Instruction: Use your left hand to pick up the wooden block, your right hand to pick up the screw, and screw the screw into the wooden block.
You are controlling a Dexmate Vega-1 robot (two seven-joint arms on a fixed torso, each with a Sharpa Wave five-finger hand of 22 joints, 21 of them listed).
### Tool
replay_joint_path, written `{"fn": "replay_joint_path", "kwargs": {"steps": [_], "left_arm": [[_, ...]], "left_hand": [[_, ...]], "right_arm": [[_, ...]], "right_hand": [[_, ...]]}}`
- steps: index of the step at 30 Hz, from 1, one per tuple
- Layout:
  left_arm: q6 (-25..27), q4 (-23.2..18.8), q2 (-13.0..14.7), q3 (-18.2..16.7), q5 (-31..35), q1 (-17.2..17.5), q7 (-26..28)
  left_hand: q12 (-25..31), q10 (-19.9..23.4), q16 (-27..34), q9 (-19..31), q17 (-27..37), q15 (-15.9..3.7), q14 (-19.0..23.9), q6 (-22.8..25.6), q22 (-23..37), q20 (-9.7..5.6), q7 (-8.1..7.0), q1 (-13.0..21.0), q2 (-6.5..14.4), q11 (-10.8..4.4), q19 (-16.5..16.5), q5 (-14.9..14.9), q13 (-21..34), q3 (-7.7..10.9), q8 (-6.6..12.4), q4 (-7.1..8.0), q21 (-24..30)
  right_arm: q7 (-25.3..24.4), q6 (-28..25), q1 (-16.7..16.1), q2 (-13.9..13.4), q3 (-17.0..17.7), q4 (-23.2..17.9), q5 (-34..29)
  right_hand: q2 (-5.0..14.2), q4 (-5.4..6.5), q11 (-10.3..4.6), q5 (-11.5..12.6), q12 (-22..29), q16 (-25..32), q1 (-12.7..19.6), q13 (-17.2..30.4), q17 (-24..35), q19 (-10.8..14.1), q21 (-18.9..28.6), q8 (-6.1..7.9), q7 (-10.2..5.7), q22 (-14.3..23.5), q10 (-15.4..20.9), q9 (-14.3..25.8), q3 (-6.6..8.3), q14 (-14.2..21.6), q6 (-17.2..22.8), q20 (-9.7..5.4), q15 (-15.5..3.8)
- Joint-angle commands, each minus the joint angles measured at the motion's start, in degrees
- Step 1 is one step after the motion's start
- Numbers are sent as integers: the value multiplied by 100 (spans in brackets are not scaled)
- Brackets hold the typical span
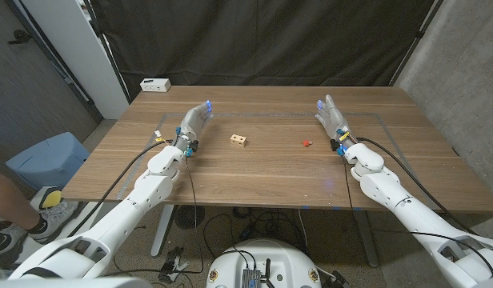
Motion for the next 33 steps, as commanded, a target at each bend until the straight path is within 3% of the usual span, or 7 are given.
{"fn": "replay_joint_path", "kwargs": {"steps": [1, 8, 20, 21, 24, 26, 33], "left_arm": [[109, -222, 168, 43, 60, 51, -97], [852, -954, 722, 191, 596, 35, 347], [1698, -1676, 1244, 425, 1303, -219, 629], [1864, -1848, 1348, 441, 1402, -231, 680], [2116, -2089, 1530, 463, 1529, -265, 667], [2229, -2206, 1669, 489, 1625, -310, 580], [2339, -2462, 2040, 479, 1851, -399, 306]], "left_hand": [[-7, -18, 2, 29, 4, 49, -5, -29, 24, 23, -31, 69, 170, -5, 25, 26, 31, 26, -14, -34, 11], [-18, 78, -5, 18, -3, 180, 13, 4, 17, 137, -258, 132, -27, -261, -54, 24, 25, -69, -18, -244, -17], [-35, 234, -9, 8, 11, 246, -34, 58, 11, 394, -657, 366, -279, -450, -270, 56, 23, -137, -8, -723, -64], [-38, 245, -20, 9, 13, 236, -75, 47, 11, 440, -684, 388, -301, -462, -327, 56, 23, -146, -15, -768, -78], [-66, 235, -24, 9, 17, 236, -162, 33, 15, 785, -731, 454, -353, -482, -430, 58, 27, -184, -23, -912, -78], [-88, 200, -32, 10, 19, 238, -231, 31, 16, 888, -789, 470, -393, -537, -506, 56, 30, -213, -24, -972, -89], [-119, 145, -21, 12, 23, 217, -309, -51, 17, 946, -946, 551, -591, -609, -682, 51, 34, -283, -30, -1180, -102]], "right_arm": [[-6, -43, 42, -22, -105, -16, -105], [-164, -108, -46, -79, -93, -205, -161], [-266, -180, -33, -106, -65, -230, -180], [-273, -192, -35, -100, -60, -228, -167], [-315, -179, -43, -80, -52, -232, -168], [-336, -157, -48, -65, -48, -229, -172], [-431, -190, -88, -73, -53, -337, -209]], "right_hand": [[-44, -2, -16, 33, 18, 30, -46, 7, 4, -19, 31, 28, -25, 16, -77, 11, 1, -72, 10, -203, 27], [-51, -17, -37, 46, 23, 23, -64, 6, -8, -68, 18, 37, -41, 16, -83, 10, 2, -101, 18, -192, 34], [-56, -49, -16, 68, 29, 14, -72, 5, -31, -110, 16, 33, -57, 15, -91, 9, 15, -140, -15, -187, 38], [-56, -52, -7, 70, 30, 15, -72, 5, -33, -115, 15, 34, -59, 15, -93, 8, 16, -142, -15, -187, 36], [-56, -59, 7, 76, 29, 15, -74, 5, -39, -125, 15, 34, -54, 14, -101, 8, 21, -148, -21, -185, 38], [-56, -64, 8, 79, 27, 13, -74, 5, -42, -128, 16, 32, -61, 14, -111, 8, 23, -155, -30, -185, 39], [-55, -77, 7, 89, 25, 9, -74, 5, -52, -135, 20, 28, -66, 14, -132, 8, 33, -176, -56, -183, 34]]}}
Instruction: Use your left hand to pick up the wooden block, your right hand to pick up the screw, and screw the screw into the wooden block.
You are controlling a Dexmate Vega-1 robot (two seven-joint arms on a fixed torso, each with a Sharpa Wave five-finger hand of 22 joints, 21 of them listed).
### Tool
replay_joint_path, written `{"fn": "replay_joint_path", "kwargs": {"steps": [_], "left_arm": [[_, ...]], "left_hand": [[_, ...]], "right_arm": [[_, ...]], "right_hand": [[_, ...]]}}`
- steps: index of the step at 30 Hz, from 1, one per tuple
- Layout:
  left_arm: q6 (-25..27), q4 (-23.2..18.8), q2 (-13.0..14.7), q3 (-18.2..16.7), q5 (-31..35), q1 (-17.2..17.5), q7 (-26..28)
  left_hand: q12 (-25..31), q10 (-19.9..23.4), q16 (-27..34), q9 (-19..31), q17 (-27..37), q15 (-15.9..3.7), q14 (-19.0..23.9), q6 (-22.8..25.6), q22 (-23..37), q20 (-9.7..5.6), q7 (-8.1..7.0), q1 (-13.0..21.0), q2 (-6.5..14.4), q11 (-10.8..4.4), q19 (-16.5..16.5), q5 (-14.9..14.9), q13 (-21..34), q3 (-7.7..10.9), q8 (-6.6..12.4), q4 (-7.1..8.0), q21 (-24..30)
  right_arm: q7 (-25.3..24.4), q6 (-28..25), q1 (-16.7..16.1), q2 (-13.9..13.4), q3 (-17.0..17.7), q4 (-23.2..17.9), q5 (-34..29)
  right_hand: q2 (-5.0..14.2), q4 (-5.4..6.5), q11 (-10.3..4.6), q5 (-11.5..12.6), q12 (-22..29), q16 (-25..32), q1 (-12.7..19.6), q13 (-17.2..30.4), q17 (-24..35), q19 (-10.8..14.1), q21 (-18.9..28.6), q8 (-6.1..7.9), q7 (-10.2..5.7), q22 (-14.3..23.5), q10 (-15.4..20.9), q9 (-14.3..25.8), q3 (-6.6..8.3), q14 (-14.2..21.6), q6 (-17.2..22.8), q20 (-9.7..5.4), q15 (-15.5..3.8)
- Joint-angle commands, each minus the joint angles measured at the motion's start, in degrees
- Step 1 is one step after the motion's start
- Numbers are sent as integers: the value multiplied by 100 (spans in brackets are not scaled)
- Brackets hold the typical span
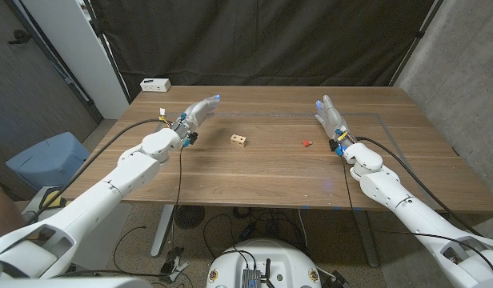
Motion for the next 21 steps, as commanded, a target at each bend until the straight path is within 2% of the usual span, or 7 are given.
{"fn": "replay_joint_path", "kwargs": {"steps": [1, 4, 5, 8, 13, 17, 21], "left_arm": [[530, -797, 825, 95, 536, -213, -285], [569, -903, 980, 103, 649, -254, -422], [523, -910, 1011, 97, 682, -253, -450], [607, -1007, 1119, 90, 752, -274, -538], [749, -1172, 1333, 202, 1073, -405, -765], [919, -1355, 1440, 252, 1263, -440, -847], [1080, -1584, 1582, 302, 1557, -450, -865]], "left_hand": [[-14, -21, 11, 14, 26, 3, -82, -37, 19, 21, -126, 65, -169, -59, -99, 30, 9, -16, -1, -137, -4], [-19, -35, 22, 15, 28, 0, -104, -78, 20, 21, -310, 160, -216, -65, -138, 36, 13, -21, 4, -240, 13], [-21, -41, 22, 15, 28, 15, -109, -82, 21, 22, -329, 171, -217, -65, -145, 37, 13, -21, 5, -249, 13], [-3, 2, 35, 17, 28, 29, -101, -108, 22, 21, -518, 240, -218, -82, -173, 40, 17, -21, 6, -293, 24], [6, 26, 37, 17, 28, 42, -103, -98, 23, 18, -517, 270, -221, -103, -172, 40, 18, -22, 16, -310, 32], [-2, 7, 33, 19, 29, 55, -135, -250, 23, 27, -631, 399, -274, -131, -245, 40, 22, -33, -9, -380, 22], [-5, 0, 30, 20, 29, 103, -164, -242, 21, 32, -642, 481, -329, -167, -367, 39, 25, -51, 21, -407, -6]], "right_arm": [[-169, -18, -46, 27, 8, -100, -48], [-140, 48, -41, 64, -2, -79, -46], [-133, 62, -40, 70, -7, -79, -50], [-97, 78, -34, 64, -16, -91, -55], [-92, 86, -45, 54, -21, -124, -67], [-96, 110, -67, 53, -18, -128, -71], [-80, 128, -65, 67, -19, -89, -62]], "right_hand": [[-3, -30, 2, 29, 26, 9, -21, 20, 7, -41, 20, 27, -20, 15, -43, 9, -15, -48, -9, -172, -2], [-3, -38, 19, 35, 22, 6, -21, 20, 1, -54, 19, 21, -22, 15, -63, 9, -9, -66, -33, -169, 9], [-4, -40, 20, 36, 23, 5, -21, 20, 0, -53, 20, 20, -24, 15, -64, 10, -8, -70, -41, -168, 11], [-5, -51, 32, 44, 20, -5, -20, 20, -7, -62, 21, 14, -2, 15, -86, 10, -1, -107, -72, -168, 23], [-8, -61, 47, 52, 18, -7, -20, 20, -13, -70, 24, 7, 23, 14, -109, 9, 6, -131, -111, -168, 18], [-12, -68, 42, 57, 21, -6, -21, 20, -18, -74, 26, 11, 36, 14, -115, 8, 10, -141, -119, -165, 14], [-15, -75, 41, 63, 26, -1, -23, 19, -23, -77, 29, 20, 75, 14, -117, 8, 16, -145, -116, -166, 8]]}}
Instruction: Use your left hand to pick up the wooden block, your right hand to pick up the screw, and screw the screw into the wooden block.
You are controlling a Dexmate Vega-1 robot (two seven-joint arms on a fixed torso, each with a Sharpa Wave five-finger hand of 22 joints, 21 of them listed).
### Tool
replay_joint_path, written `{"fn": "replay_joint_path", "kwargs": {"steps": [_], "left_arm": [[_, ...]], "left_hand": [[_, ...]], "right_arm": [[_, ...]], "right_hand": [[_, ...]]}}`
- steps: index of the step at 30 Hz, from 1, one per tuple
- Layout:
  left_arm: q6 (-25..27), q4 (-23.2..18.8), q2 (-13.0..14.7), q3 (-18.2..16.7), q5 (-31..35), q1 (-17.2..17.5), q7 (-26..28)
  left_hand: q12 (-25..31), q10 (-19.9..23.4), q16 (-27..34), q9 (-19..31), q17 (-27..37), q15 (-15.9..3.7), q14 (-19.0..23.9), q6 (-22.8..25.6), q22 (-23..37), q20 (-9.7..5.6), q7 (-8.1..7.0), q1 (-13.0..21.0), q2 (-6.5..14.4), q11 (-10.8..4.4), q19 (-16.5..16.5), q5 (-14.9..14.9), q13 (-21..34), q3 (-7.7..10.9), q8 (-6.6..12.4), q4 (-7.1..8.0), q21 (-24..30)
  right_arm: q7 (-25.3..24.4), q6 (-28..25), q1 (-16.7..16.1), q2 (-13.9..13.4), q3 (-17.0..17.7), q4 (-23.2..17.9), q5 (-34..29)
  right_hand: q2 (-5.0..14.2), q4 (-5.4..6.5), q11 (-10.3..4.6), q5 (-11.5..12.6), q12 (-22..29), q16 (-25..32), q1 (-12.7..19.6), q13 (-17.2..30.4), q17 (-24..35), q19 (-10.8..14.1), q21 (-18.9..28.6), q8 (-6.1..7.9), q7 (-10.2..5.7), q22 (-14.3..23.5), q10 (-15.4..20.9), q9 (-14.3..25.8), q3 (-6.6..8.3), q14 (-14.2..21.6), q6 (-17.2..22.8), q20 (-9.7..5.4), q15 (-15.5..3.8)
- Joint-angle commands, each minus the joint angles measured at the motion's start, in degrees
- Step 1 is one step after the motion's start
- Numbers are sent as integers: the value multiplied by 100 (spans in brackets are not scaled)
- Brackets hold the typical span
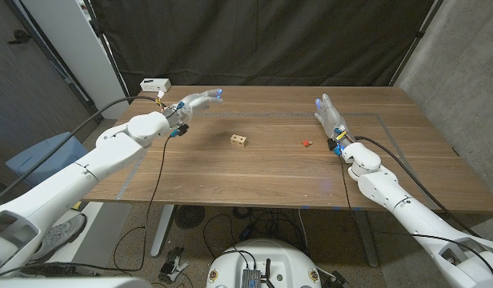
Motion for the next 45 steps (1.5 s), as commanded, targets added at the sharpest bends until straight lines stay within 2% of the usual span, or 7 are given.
{"fn": "replay_joint_path", "kwargs": {"steps": [1, 6, 13, 21, 31, 39, 45], "left_arm": [[451, -583, 472, 148, 693, -132, -275], [873, -979, 690, 286, 1234, -249, -407], [1536, -1455, 826, 615, 2095, -579, -820], [1653, -1493, 720, 995, 2973, -1023, -1386], [1837, -1485, 454, 1414, 4155, -1426, -1975], [1183, -1229, 310, 1426, 4528, -1503, -2009], [802, -972, 153, 1531, 4882, -1716, -2329]], "left_hand": [[2, 28, 36, 21, 29, 46, -24, 76, 21, 17, -39, 160, -81, -108, -158, 39, 26, -13, 56, -58, -11], [36, 127, 57, 24, 30, 15, 2, 339, 22, 12, -43, 381, -267, -217, -274, 18, 28, -72, 162, -77, 10], [67, 229, 78, 28, 35, 49, 65, 320, 26, 22, -30, 529, -620, -181, -563, -3, 43, -234, 132, -57, -10], [92, 303, 81, 35, 39, 4, 85, 499, 29, 21, 58, 635, -684, -245, -684, 9, 55, -261, 186, -33, -1], [224, 759, 111, 42, 40, -21, 208, 795, 27, 21, -69, 1091, -760, -422, -881, 39, 74, -243, 250, -51, 18], [251, 903, 129, 46, 38, -114, 304, 911, 26, 15, -88, 1293, -828, -531, -898, 69, 78, -251, 265, -57, 38], [264, 1039, 145, 51, 35, -204, 440, 1031, 22, 9, -94, 1545, -895, -614, -854, 106, 80, -262, 272, -58, 63]], "right_arm": [[34, 71, -18, 27, -10, 31, -2], [67, 112, 12, 54, -15, 106, 1], [89, 172, 81, 117, -17, 247, 4], [62, 283, 120, 184, -14, 355, -27], [-55, 403, 95, 265, -13, 389, -86], [-112, 396, 80, 280, -14, 385, -101], [-154, 351, 83, 282, -21, 383, -114]], "right_hand": [[-16, -22, -19, 42, 28, -1, -23, 18, 3, -35, 30, 22, 41, 15, -55, 8, 8, -76, -29, -167, -1], [-17, -27, -15, 47, 29, 2, -25, 18, 0, -34, 33, 26, 68, 15, -60, 8, 13, -77, -29, -174, -3], [-19, -35, -11, 52, 37, 6, -23, 18, -5, -29, 37, 31, 99, 14, -51, 7, 19, -80, -28, -179, -5], [-23, -48, 13, 58, 40, 12, -20, 18, -11, -26, 41, 37, 118, 14, -55, 7, 28, -77, -27, -175, -1], [-27, -64, 20, 65, 47, 16, -11, 18, -18, -22, 45, 42, 130, 13, -48, 7, 41, -77, -25, -170, 3], [-28, -78, 23, 69, 48, 18, -2, 18, -23, -21, 46, 45, 137, 13, -50, 7, 52, -76, -26, -171, 10], [-30, -91, 27, 73, 54, 20, 6, 18, -26, -34, 43, 48, 142, 13, -40, 8, 64, -81, -27, -137, 80]]}}
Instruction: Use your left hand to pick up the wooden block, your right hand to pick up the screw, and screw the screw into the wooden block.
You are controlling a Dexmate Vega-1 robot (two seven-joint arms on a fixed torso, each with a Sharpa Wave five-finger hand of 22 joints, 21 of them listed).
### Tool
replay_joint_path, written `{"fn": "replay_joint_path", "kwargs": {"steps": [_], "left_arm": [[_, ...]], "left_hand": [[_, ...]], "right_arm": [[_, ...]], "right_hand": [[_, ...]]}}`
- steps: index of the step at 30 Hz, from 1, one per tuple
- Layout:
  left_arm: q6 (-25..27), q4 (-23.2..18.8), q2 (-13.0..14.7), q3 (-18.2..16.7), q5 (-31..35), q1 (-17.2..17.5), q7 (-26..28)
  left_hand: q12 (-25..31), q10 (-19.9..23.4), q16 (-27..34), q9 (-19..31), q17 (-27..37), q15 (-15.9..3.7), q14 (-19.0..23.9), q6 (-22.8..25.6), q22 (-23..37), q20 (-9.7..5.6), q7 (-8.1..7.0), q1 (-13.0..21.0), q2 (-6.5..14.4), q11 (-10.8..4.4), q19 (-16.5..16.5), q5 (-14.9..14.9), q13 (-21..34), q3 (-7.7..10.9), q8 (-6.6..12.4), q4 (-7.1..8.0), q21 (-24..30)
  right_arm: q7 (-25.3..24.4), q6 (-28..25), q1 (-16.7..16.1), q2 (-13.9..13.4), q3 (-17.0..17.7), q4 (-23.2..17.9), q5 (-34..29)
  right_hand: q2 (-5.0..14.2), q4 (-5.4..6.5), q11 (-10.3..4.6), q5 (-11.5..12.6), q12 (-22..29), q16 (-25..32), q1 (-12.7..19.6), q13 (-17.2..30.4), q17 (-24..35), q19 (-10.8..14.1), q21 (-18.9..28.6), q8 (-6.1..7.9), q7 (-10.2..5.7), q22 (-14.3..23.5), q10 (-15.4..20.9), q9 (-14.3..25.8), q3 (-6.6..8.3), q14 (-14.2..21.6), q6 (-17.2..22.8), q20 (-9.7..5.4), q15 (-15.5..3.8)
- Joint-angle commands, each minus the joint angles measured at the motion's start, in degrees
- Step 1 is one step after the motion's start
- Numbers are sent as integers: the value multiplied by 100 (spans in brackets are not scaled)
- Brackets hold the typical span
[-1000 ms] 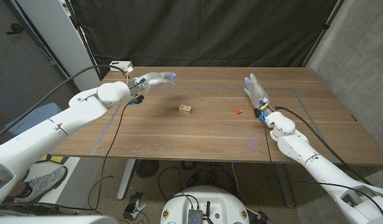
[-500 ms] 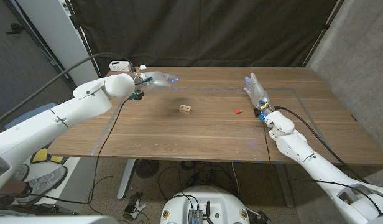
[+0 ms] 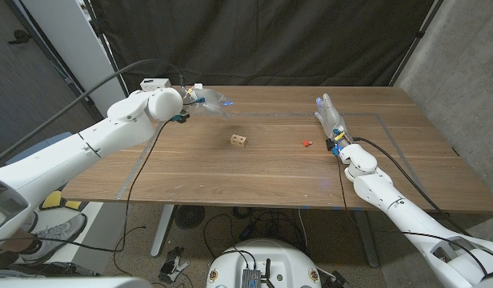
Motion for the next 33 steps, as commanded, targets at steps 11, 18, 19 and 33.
{"fn": "replay_joint_path", "kwargs": {"steps": [11, 18, 19, 33], "left_arm": [[-925, 635, -567, 380, 1192, -717, -1279], [-1026, 810, -755, 479, 1345, -911, -1749], [-1073, 824, -762, 483, 1368, -913, -1738], [-1239, 1025, -982, 617, 1726, -953, -1932]], "left_hand": [[-9, 110, 4, 24, 4, 54, 97, 50, 17, 7, -5, 392, -78, -25, -86, 73, 24, -49, 0, -4, 38], [-42, 78, -22, 24, 6, 79, 52, -8, 17, 15, -5, 484, -112, -14, -103, 80, 25, -79, -37, 2, 28], [-46, 77, -22, 25, 6, 81, 51, -14, 17, 16, -4, 497, -119, -24, -109, 80, 25, -86, -41, 4, 26], [-181, -182, -62, 24, 15, 168, -83, -227, 21, 24, 0, 682, -171, 49, -230, 85, 35, -223, -141, 37, 5]], "right_arm": [[-240, -62, -1, 53, -18, -1, -103], [-276, -12, 57, 118, -41, 126, -149], [-281, -14, 63, 124, -45, 137, -154], [-395, 63, 47, 196, -45, 221, -196]], "right_hand": [[-40, -43, 26, 35, 31, 19, 11, 18, 0, -75, 10, 34, 59, 15, -26, 9, 11, -45, 24, -117, 111], [-43, -49, 20, 37, 32, 21, 13, 18, 0, -87, 9, 35, 52, 15, -27, 9, 16, -48, 23, -111, 126], [-44, -51, 19, 37, 33, 22, 14, 18, 0, -88, 9, 34, 54, 15, -26, 9, 17, -50, 22, -114, 128], [-53, -68, 37, 41, 35, 27, 20, 20, 2, -109, 10, 36, 39, 16, -24, 9, 31, -61, 20, -104, 152]]}}
